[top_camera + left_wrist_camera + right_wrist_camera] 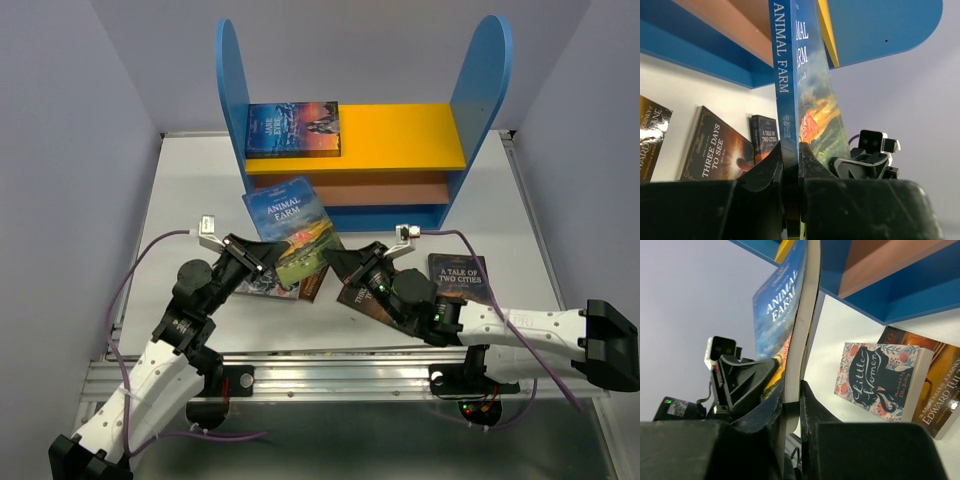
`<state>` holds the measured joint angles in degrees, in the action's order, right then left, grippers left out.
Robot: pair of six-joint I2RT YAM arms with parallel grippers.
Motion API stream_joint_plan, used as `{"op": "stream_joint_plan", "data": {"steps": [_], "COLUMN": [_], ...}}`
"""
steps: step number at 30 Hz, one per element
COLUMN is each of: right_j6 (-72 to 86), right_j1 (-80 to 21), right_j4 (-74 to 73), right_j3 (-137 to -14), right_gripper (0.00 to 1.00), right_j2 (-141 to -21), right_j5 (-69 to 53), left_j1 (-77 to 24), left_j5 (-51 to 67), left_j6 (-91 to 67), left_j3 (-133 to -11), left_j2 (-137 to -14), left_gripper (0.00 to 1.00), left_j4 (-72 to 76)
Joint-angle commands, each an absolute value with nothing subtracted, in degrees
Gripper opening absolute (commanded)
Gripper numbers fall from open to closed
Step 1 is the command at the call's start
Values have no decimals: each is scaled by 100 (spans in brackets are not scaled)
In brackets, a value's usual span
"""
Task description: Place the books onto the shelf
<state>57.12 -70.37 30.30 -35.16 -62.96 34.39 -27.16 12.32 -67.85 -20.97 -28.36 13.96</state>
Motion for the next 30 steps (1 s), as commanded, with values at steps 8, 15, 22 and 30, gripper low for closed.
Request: {"op": "stream_joint_plan", "data": {"steps": [8, 15, 22, 30], "right_j6": [4993, 5150, 4352, 3332], "right_j1": [-7049, -7049, -6935, -5559], "right_j4": [1215, -244, -563, -693], "right_j3": [-4455, -4360, -4332, -5096], "right_gripper": [100, 100, 100, 100], "right_j2": [-6214, -5749, -4869, -5316], "right_j5": [4226, 5841, 6899, 5562], "left_j1": [-2751, -2882, -3418, -3911], "left_j5": [1318, 1441, 872, -2165], "left_j6": [-6206, -5687, -5081, -5403], "left_j3": [-3005, -4207, -5816, -7767], "left_j2": [-2795, -3594, -5025, -6968], "left_gripper": [0, 0, 0, 0], "left_j4": [2065, 2083, 1969, 1258]}}
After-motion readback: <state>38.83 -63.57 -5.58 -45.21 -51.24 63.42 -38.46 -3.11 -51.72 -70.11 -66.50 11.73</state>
